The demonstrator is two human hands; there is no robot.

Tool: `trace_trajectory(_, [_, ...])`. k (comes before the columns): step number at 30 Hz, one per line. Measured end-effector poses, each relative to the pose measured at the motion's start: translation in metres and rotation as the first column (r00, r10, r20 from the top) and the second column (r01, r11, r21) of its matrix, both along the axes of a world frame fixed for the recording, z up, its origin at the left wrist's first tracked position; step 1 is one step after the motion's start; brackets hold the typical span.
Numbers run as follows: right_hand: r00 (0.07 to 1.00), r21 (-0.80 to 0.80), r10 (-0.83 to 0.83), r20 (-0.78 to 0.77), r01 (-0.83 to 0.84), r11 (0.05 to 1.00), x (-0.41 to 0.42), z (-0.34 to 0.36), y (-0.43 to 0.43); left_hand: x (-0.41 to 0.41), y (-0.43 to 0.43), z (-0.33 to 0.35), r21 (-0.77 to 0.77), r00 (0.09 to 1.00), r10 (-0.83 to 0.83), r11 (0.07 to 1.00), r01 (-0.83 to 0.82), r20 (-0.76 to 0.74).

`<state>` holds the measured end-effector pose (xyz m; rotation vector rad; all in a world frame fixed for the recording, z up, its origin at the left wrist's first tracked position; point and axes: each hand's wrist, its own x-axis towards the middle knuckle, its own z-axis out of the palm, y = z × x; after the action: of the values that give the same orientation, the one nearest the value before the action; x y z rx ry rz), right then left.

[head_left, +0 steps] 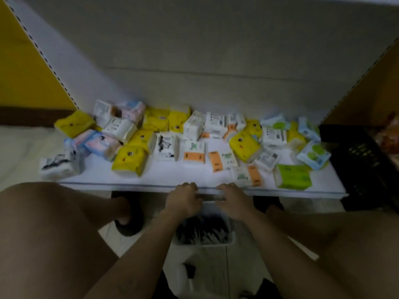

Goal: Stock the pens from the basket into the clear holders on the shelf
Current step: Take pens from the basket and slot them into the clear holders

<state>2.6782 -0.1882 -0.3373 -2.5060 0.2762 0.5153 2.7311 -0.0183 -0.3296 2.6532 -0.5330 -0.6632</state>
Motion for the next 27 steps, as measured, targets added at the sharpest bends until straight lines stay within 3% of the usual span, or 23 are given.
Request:
trace_trajectory(4, [0.983, 0.034, 0.018, -0.184, -0.012, 0.999, -0.007, -0.059, -0.007, -0.007, 0.000, -0.060, 0.055, 0.969, 0.030, 0.998, -0.017, -0.246])
trace_trajectory(8, [0.919, 0.064, 0.030, -0.394, -0.005, 0.998, -0.025, -0.098, -0.005, -0.017, 0.003, -0.119, 0.088, 0.914, 0.062, 0.996, -0.029, -0.400])
trace_trajectory(14, [0.879, 0.060, 0.063, -0.472, -0.039, 0.997, -0.030, -0.122, 0.003, -0.034, -0.006, -0.161, 0.103, 0.796, 0.040, 0.994, 0.029, -0.605])
trace_trajectory(18, [0.864, 0.056, 0.028, -0.503, 0.000, 0.998, -0.016, -0.131, 0.005, -0.031, -0.004, -0.186, 0.137, 0.809, 0.073, 0.991, 0.009, -0.584])
trace_trajectory(23, [0.861, 0.022, 0.118, -0.494, -0.123, 0.992, -0.009, -0.145, 0.015, -0.028, 0.002, -0.179, 0.186, 0.865, 0.086, 0.983, 0.008, -0.494])
trace_trajectory(27, [0.819, 0.026, 0.161, -0.551, -0.176, 0.984, -0.012, -0.166, 0.026, -0.036, 0.010, -0.193, 0.155, 0.828, 0.200, 0.978, -0.138, -0.524])
